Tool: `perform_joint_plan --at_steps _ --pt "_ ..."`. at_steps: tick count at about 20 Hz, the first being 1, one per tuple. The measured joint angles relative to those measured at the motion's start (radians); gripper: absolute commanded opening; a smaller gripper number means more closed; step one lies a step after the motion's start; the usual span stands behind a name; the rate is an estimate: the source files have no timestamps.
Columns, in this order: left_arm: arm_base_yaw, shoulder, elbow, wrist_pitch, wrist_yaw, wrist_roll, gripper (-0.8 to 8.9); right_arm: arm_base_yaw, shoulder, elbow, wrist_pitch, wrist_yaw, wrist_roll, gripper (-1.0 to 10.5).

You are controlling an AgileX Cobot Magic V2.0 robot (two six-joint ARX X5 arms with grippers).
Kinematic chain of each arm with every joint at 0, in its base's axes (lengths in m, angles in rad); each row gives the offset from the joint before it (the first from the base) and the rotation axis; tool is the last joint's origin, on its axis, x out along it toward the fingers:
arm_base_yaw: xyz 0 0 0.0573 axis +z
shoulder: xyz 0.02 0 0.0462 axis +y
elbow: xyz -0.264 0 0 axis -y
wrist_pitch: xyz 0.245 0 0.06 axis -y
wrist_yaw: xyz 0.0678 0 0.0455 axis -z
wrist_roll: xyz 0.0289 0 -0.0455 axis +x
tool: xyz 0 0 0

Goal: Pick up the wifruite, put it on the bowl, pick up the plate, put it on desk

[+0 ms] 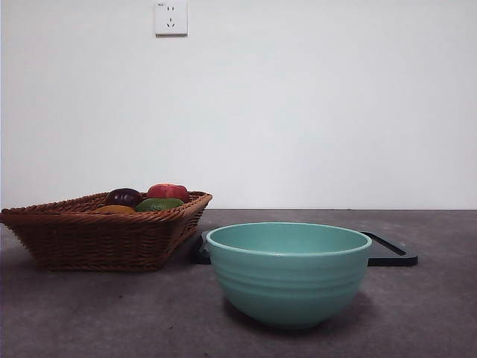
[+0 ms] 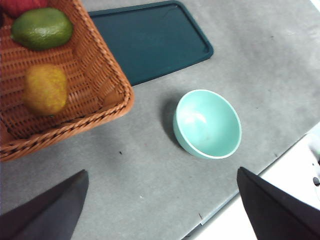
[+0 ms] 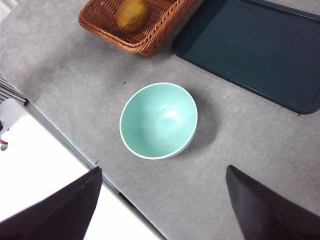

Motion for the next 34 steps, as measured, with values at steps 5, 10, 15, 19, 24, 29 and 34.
perform_joint_plan --at_steps 5,10,15,19,24,29,34 --pt "0.000 0.046 0.000 0.051 -0.027 -0.009 4.72 0.000 0.000 0.000 0.007 0.000 0.000 4.0" --pt "-0.003 0.172 0.069 0.102 -0.117 -0.019 4.69 0.000 0.000 0.000 0.007 0.000 0.000 4.0" --pt "-0.028 0.363 0.212 0.113 -0.215 -0.001 4.67 0.000 0.000 0.000 0.007 0.000 0.000 4.0" --pt "-0.037 0.513 0.261 0.119 -0.285 0.034 4.66 0.000 0.000 0.000 0.007 0.000 0.000 4.0" --pt "-0.037 0.667 0.261 0.138 -0.317 0.065 4.66 0.000 0.000 0.000 0.006 0.000 0.000 4.0" --pt "-0.037 0.782 0.262 0.211 -0.336 0.086 4.66 0.000 0.000 0.000 0.006 0.000 0.000 4.0" --pt "-0.037 0.857 0.262 0.249 -0.344 0.096 4.66 0.000 0.000 0.000 0.006 0.000 0.000 4.0"
